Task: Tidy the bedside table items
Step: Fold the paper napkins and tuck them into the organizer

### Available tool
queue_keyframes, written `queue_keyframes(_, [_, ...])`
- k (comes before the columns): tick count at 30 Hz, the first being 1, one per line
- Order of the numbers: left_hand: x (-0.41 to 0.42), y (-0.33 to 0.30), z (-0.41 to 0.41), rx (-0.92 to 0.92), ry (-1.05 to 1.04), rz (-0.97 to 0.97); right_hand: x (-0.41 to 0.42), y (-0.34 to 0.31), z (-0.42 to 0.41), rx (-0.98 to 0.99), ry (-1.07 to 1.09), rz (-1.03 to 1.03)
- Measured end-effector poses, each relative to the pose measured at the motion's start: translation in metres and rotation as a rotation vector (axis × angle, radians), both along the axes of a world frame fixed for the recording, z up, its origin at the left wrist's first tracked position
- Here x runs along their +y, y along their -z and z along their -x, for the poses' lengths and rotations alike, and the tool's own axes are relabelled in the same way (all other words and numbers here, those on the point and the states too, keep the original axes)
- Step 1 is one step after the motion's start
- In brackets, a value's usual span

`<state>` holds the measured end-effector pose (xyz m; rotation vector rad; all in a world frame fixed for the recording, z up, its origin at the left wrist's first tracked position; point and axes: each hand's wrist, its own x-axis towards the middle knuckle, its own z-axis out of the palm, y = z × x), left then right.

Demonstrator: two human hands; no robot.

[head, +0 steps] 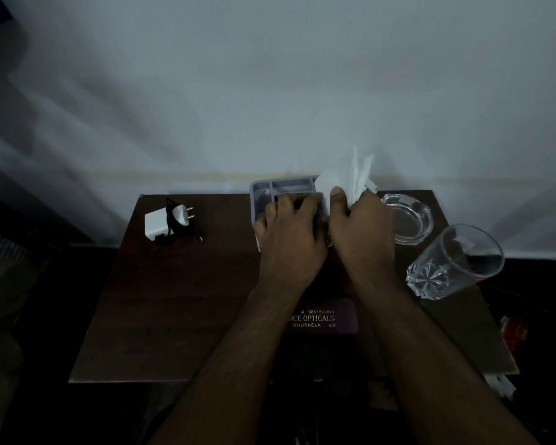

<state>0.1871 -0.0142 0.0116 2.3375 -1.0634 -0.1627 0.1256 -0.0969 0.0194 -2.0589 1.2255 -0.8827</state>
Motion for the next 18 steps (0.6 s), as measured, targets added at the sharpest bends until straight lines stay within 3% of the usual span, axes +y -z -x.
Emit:
queue_keyframes(8, [-0.0025,0.0,0.0021,0.021,-0.048,0.03,0.0034,-0.0034,-0.0006,-0.025,0.09,0.103])
queue_keyframes(18, [-0.0026,0.001,0.0005,0.003,-0.034,0.036,-0.0058,-0.0027,0.0044,0.131,0.206,0.233])
